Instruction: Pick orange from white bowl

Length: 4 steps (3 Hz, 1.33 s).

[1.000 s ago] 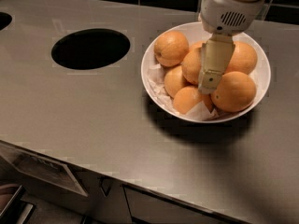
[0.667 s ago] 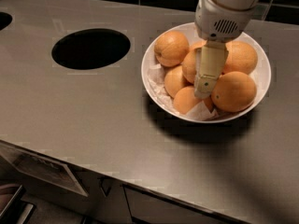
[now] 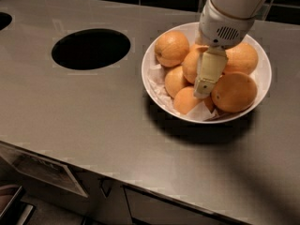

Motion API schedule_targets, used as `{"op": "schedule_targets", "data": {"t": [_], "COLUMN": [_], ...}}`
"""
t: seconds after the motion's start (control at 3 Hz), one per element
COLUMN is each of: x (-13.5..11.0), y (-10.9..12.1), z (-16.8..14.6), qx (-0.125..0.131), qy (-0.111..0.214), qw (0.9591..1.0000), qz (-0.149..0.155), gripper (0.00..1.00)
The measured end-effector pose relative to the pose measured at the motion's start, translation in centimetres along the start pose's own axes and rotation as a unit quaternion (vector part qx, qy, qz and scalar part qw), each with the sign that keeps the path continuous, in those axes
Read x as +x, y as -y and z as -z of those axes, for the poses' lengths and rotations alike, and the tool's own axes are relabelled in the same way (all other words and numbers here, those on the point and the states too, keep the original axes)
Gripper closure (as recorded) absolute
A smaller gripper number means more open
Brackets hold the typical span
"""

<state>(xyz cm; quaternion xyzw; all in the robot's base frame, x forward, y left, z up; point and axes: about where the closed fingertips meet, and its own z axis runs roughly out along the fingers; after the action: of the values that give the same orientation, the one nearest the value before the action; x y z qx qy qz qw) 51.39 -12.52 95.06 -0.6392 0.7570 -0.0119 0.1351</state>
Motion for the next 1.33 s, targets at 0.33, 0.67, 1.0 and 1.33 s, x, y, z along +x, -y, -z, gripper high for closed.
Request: {"op": "schedule_targets", "data": {"t": [0.33,0.67,1.0,1.33], "x": [0.6,0.6,0.3,-0.1], "y": [0.5,1.2,1.4,1.5], "z": [-0.2,-0.4,-0.7,-1.1], "qx": [0.006,0.014,0.013,0.011], "qy": [0.003,0.004,0.003,0.004], "qw": [0.9998,0.9991,0.9991,0.9992], "qz": [-0.020,-0.039,-0.039,-0.037], "gripper": [0.12,0.12,0.15,0.29]}}
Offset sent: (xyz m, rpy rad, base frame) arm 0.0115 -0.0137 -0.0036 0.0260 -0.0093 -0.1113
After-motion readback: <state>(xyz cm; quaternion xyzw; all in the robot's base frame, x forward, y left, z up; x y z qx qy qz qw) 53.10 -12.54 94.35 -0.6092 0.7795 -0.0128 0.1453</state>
